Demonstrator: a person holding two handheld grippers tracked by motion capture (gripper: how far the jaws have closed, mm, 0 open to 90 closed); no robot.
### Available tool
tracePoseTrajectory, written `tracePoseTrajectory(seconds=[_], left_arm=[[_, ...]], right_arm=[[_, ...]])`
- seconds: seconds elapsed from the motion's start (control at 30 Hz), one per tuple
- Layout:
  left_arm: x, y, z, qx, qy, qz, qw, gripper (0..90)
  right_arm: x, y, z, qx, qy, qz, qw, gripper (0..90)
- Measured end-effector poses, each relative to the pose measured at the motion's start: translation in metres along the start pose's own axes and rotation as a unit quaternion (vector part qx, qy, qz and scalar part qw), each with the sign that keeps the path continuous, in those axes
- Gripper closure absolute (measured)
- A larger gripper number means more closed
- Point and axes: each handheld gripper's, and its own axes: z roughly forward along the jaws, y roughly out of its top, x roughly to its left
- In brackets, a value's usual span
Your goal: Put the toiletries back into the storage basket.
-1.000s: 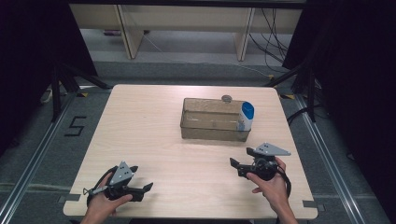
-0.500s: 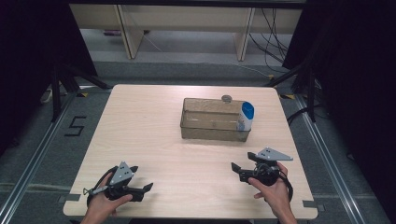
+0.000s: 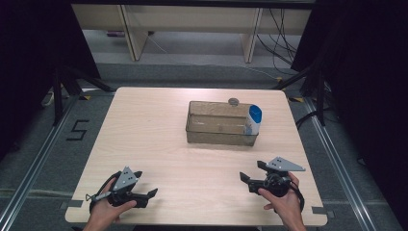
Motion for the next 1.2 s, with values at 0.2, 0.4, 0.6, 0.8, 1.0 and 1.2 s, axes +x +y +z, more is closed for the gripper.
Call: tracePoseTrajectory(seconds=[0.2,0.4,0.6,0.8,1.0,1.2], left_arm=[[0.000,0.000,0.000,0.000,0.000,-0.001,1.0000,15.0],[-0.002,0.000,0.001,-0.011,0.000,-0.009,0.9999,15.0],[0.000,0.000,0.000,-0.001,-0.003,0.000,1.0000,15.0],[0.000,0.000,0.000,0.000,-0.003,0.000,1.0000,15.0],[0.000,0.000,0.000,0.002,0.000,0.003,1.0000,15.0],[0.001,0.000,0.000,0.003,0.001,0.003,1.0000,15.0]], right_arm=[[-0.003,-0.006,-0.003,-0.007,-0.007,-0.017,0.9998,16.5],[-0.002,-0.014,-0.003,0.002,-0.007,-0.003,1.0000,16.6],[-0.002,-0.020,-0.005,0.012,-0.004,-0.009,0.9999,16.5],[0.002,-0.026,-0.005,0.024,0.002,0.009,0.9997,15.9],[-0.002,-0.030,-0.010,0.021,-0.008,-0.011,0.9997,15.8],[-0.001,-0.035,-0.013,0.023,-0.012,-0.009,0.9996,15.8]])
